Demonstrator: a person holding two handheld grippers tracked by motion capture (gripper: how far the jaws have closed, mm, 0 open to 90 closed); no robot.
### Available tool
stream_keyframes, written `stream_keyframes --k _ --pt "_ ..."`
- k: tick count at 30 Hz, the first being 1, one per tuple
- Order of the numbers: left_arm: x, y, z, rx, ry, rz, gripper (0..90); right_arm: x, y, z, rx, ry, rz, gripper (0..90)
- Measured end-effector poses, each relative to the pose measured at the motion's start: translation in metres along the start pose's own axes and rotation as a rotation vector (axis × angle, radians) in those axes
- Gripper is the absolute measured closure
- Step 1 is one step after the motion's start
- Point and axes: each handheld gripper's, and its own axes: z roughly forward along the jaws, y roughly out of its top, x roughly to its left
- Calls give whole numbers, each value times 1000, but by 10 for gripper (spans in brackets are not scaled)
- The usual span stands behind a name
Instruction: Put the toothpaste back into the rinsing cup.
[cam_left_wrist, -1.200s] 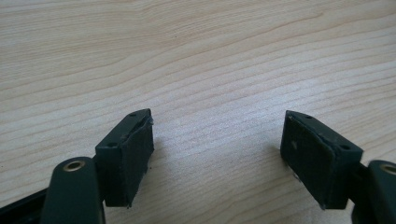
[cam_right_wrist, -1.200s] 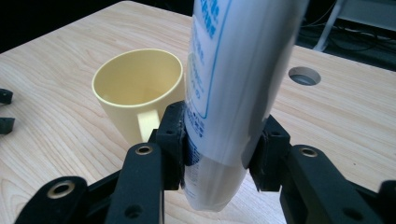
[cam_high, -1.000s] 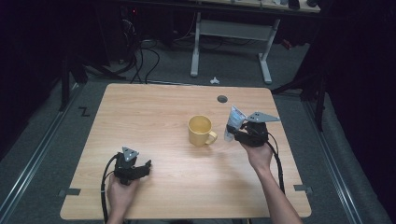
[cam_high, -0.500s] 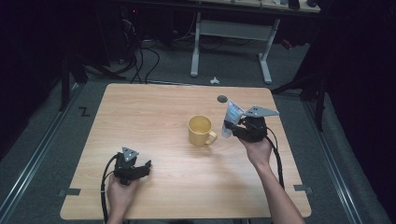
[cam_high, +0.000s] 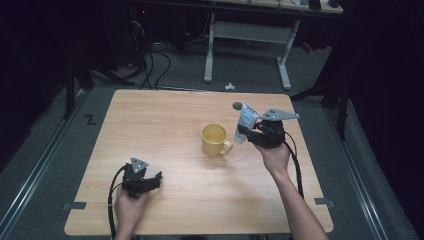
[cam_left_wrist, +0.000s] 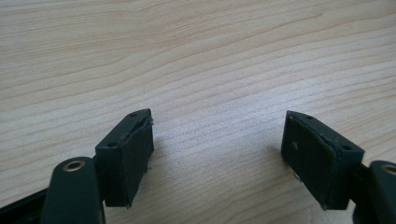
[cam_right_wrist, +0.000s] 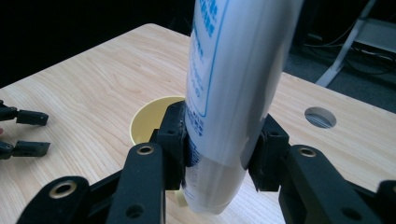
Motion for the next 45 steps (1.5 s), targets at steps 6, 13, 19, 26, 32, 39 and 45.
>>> stream_keyframes --k 6,13,19,26,32,39,45 --pt "0 0 0 0 -1 -1 256 3 7 3 -9 8 -9 631" --pt "0 0 0 0 0 1 256 7 10 9 -8 29 -9 630" --pt "0 0 0 1 0 3 256 11 14 13 -19 53 -13 630" --pt "0 0 0 0 -1 0 256 16 20 18 -21 73 -23 630" --pt "0 0 0 1 -2 -1 256 20 22 24 -18 85 -25 630" --pt "0 0 0 0 -2 -2 256 23 24 31 -19 86 -31 629" --pt "0 0 0 -1 -3 -2 256 24 23 39 -15 86 -20 630"
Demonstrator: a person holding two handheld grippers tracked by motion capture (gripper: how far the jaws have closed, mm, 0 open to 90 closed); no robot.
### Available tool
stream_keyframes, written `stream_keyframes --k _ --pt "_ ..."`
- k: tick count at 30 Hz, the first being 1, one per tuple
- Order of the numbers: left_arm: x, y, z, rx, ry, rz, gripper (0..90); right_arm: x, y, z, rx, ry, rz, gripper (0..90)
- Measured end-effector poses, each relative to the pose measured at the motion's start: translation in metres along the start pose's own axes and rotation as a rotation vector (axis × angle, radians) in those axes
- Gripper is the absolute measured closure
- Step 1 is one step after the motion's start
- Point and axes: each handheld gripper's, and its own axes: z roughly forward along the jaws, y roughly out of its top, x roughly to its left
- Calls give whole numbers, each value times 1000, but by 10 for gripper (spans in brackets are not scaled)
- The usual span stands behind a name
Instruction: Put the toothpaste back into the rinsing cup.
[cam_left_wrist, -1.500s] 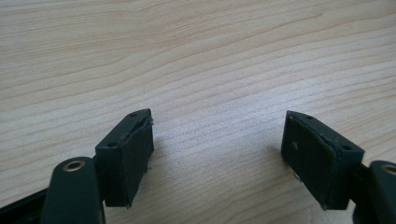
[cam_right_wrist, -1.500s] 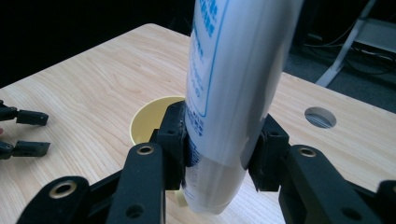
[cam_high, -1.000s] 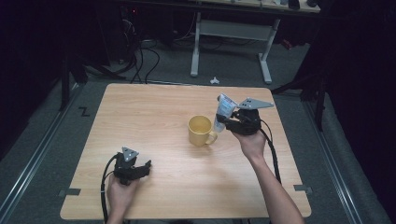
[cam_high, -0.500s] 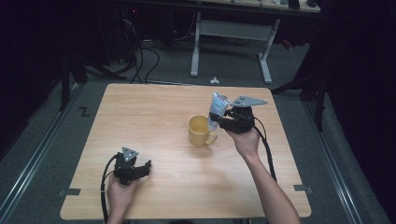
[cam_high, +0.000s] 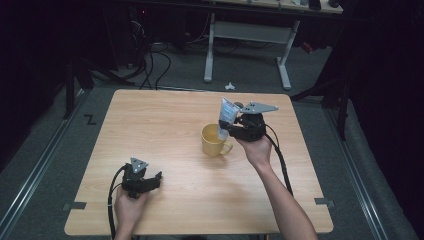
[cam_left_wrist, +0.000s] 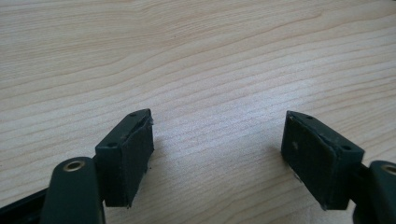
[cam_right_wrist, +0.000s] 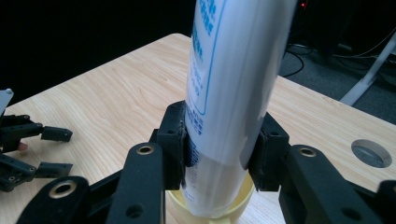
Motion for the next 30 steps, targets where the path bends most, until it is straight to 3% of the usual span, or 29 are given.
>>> stream_keyframes --k 12,30 --pt "0 0 0 1 0 1 258 5 -5 20 24 0 -1 629" --pt "0 0 0 0 0 2 258 3 -11 33 45 -14 -2 628"
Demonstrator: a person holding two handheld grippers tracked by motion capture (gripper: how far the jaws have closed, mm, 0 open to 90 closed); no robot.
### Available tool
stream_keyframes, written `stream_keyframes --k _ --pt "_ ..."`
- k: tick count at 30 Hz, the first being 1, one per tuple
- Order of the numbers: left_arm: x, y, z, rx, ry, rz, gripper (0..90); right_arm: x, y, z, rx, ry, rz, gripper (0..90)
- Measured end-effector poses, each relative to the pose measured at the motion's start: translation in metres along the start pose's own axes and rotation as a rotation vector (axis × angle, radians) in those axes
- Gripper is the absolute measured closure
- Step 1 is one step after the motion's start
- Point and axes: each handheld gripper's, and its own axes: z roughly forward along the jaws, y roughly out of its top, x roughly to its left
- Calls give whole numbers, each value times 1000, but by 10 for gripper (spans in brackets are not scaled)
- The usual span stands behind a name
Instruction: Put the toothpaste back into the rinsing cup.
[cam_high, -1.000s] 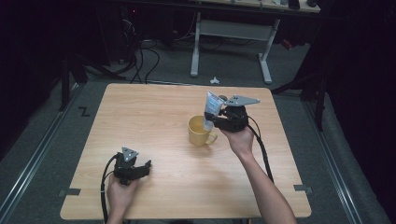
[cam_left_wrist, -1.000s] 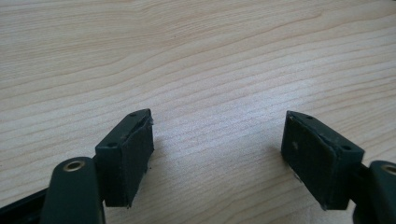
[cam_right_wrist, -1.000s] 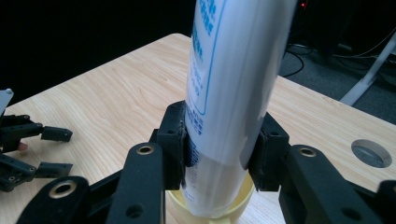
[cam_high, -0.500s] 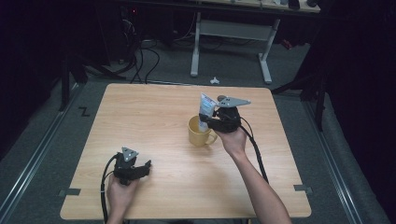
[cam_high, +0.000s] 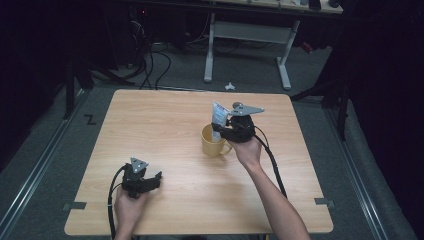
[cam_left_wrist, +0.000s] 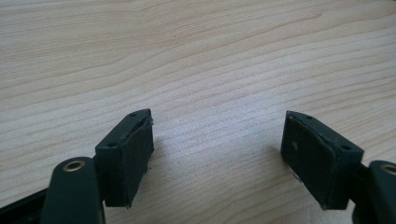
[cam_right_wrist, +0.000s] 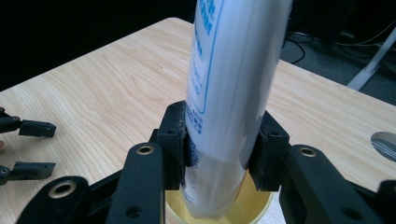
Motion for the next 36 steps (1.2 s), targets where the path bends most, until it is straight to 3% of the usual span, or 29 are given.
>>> stream_keyframes --k 36 --pt "0 0 0 1 2 3 259 -7 -18 20 44 -13 47 629"
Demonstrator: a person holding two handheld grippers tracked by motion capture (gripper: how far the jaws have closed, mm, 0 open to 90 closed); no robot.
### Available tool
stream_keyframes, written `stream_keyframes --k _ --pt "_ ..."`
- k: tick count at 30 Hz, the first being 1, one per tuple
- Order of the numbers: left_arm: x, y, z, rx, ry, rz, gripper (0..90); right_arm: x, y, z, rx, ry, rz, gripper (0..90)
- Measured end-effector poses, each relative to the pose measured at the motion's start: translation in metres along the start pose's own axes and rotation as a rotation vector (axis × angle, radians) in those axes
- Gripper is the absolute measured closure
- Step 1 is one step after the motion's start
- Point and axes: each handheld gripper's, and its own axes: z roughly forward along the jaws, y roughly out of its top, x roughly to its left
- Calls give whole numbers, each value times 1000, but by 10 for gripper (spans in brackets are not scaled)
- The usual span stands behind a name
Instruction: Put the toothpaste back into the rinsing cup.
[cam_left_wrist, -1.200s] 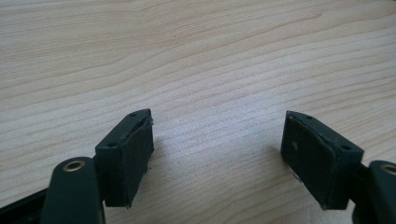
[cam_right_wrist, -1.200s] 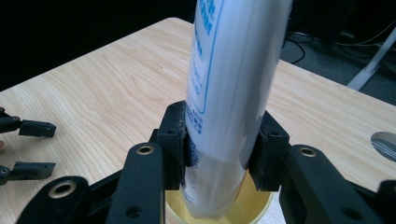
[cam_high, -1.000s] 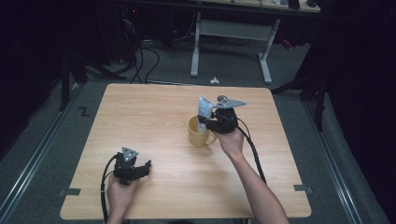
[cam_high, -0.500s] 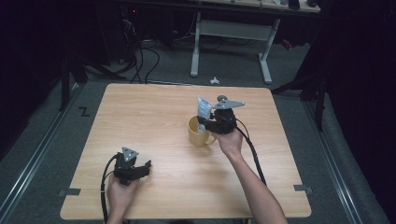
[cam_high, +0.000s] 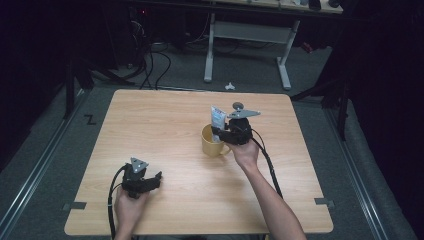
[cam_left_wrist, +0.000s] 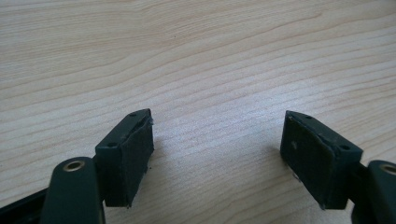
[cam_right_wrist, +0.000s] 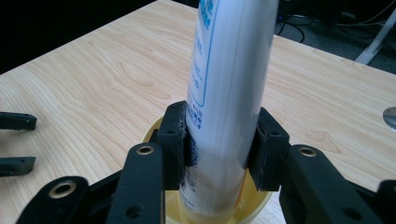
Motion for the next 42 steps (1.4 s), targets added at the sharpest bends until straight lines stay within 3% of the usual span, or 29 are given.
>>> stream_keyframes --k 11,42 --pt "0 0 0 0 0 -1 263 1 -3 6 23 -6 -19 631" --pt "0 0 0 0 0 -1 260 1 -9 16 84 8 -6 629"
